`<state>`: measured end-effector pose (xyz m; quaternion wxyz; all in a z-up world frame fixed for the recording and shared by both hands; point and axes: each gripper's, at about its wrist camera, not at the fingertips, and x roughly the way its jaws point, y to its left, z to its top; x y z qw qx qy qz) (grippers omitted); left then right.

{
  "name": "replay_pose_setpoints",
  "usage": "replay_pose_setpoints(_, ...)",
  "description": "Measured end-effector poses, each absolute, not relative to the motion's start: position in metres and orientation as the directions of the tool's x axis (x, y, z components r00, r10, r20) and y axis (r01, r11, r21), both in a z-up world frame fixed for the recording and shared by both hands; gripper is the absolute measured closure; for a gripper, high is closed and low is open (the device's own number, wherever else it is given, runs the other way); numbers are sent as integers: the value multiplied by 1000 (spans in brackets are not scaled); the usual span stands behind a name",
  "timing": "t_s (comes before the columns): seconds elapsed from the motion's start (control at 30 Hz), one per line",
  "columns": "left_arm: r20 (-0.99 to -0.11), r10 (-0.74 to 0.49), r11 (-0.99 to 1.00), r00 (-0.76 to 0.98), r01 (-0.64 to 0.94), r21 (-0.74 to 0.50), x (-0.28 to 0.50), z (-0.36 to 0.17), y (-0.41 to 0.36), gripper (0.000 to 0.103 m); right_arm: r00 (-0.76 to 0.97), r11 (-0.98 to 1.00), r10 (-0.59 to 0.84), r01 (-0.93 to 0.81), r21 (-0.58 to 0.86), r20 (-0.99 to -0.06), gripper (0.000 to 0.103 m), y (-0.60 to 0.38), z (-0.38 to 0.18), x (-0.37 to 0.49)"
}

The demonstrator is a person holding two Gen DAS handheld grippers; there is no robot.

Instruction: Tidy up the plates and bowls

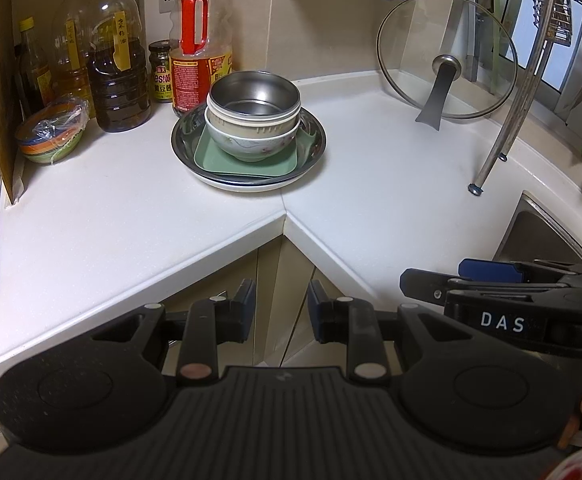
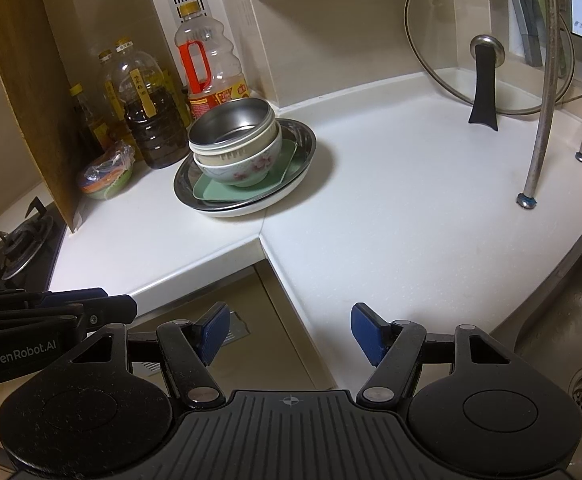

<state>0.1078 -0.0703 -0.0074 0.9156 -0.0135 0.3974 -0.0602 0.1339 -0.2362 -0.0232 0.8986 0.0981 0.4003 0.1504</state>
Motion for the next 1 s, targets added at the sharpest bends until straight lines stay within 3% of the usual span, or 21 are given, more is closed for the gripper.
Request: replay_pose_setpoints(1.0, -713, -107, 994, 693, 69, -82, 102, -7, -75, 77, 637, 930, 365, -213, 300, -679, 36, -237, -26, 132)
